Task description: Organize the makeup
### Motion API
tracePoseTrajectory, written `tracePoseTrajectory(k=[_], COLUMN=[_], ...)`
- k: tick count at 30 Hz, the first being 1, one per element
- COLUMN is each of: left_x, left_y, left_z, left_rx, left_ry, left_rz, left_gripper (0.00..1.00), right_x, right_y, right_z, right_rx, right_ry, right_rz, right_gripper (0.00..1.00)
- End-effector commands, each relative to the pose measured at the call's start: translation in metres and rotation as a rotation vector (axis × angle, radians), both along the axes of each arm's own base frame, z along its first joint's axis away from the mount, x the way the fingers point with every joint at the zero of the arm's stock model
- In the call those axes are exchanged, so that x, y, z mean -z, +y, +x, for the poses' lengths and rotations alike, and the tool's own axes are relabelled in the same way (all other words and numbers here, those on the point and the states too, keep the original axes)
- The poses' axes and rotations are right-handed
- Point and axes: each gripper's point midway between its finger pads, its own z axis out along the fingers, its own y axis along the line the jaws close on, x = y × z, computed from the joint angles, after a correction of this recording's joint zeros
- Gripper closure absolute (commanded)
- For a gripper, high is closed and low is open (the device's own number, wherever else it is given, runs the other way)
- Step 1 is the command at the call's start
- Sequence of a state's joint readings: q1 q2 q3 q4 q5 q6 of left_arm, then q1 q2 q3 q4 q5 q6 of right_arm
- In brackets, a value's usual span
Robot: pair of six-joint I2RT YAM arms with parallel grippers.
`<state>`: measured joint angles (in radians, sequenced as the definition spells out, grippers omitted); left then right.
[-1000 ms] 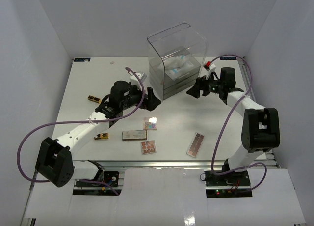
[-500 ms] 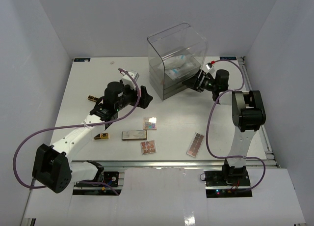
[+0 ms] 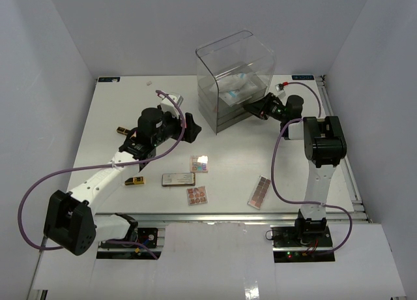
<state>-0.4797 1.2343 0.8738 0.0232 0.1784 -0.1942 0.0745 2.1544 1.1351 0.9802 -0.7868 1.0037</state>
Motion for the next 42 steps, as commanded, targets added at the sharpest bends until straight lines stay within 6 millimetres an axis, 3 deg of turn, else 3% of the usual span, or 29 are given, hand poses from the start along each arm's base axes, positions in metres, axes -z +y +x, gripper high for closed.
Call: tracePoseTrajectory(k=[1,5,8,15,21,27,31,32,36,42], left_x=[0.001,0.002,0.002,0.003,0.009,0.011,0.01,0.011,0.011,0.013], left_y=[-0.002,-0.002,-0.003,-0.004,-0.005,-0.007,-0.008,-0.008,-0.007,-0.006], left_z=[-0.001,-0.001,-0.001,-0.002,-0.001,0.0,0.0,0.0,0.001,0.002], left_rx=[0.019,0.021,0.025,0.029,0.03,0.037,0.042,0.042,0.041,0.036], left_ry=[-0.002,0.001,0.002,0.008,0.031,0.043,0.046,0.049,0.048,0.053], left_rz=[-0.012,-0.013,-0.015,-0.023,-0.028,-0.041,-0.048,-0.047,-0.047,-0.043], left_gripper=[0.02,0.02,0.02,0.02,0.02,0.02,0.02,0.02,0.02,0.02], right_x=[-0.008,-0.007,-0.012,-0.018,-0.013,-0.009,-0.012,-0.013,-0.01,-0.006], right_y=[-0.007,-0.022,-0.053,-0.103,-0.121,-0.124,-0.116,-0.116,-0.108,-0.093], right_z=[0.015,0.018,0.026,0.026,0.009,-0.008,-0.009,-0.007,0.006,0.021], right_rx=[0.04,0.068,0.125,0.195,0.191,0.151,0.107,0.106,0.094,0.074], right_ry=[-0.057,-0.066,-0.075,-0.083,-0.07,-0.072,-0.086,-0.088,-0.086,-0.088], right_rz=[0.017,0.018,0.02,0.016,-0.005,-0.04,-0.055,-0.062,-0.075,-0.072], right_gripper=[0.79,0.92,0.92,0.92,0.92,0.88,0.56,0.54,0.46,0.46])
